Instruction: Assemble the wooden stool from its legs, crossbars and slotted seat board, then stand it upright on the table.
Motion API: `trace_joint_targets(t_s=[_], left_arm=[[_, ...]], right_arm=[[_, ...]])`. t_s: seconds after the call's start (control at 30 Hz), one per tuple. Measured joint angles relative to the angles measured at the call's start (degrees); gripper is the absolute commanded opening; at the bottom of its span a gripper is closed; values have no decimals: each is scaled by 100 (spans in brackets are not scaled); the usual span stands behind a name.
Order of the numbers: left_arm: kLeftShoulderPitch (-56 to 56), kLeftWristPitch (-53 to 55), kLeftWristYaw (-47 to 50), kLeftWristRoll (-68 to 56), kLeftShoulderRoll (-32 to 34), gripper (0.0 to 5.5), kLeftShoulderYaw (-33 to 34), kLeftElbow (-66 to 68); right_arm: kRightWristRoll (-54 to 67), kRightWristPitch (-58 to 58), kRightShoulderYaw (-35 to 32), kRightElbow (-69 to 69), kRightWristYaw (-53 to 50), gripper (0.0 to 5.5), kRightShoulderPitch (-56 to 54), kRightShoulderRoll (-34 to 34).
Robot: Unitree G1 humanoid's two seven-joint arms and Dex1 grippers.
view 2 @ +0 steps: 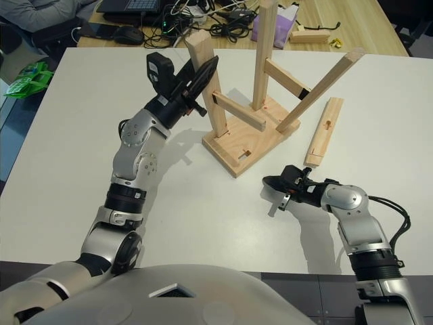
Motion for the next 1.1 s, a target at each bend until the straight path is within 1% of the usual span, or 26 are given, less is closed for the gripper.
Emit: trace_joint_targets(t_s=[0.1, 0.23, 0.43, 0.63, 0.7, 0.8, 0.9, 1.07, 1.1], left_arm=[[7, 0, -110, 6, 38, 102, -12, -23], [217, -110, -146, 138, -16, 102, -199, -25], [773, -913, 308, 645, -290, 102, -702, -83], [821, -1364, 694, 1167, -298, 102, -1142, -78], [792, -1106, 704, 957, -319, 102, -1078, -66], [621, -516, 651, 472, -392, 102, -787, 85], [324, -174, 655, 296, -411, 102, -592, 358], [258, -176, 767, 707, -244, 103, -1016, 203], [273, -176, 781, 708, -244, 103, -1017, 192]], right_arm=[[2, 13, -2, -8, -18, 0, 0, 14], [3, 21, -2, -6, -71, 0, 0, 39], [-5, 74, 3, 15, -82, 0, -2, 50], [-3, 74, 1, 45, -64, 0, -17, 49], [-4, 73, 0, 54, -63, 0, -21, 49], [0, 59, 0, 53, -64, 0, -25, 49], [1, 62, -1, 54, -66, 0, -23, 49], [-5, 53, -2, 88, -67, 0, -32, 49], [-5, 44, -1, 99, -67, 0, -39, 50]])
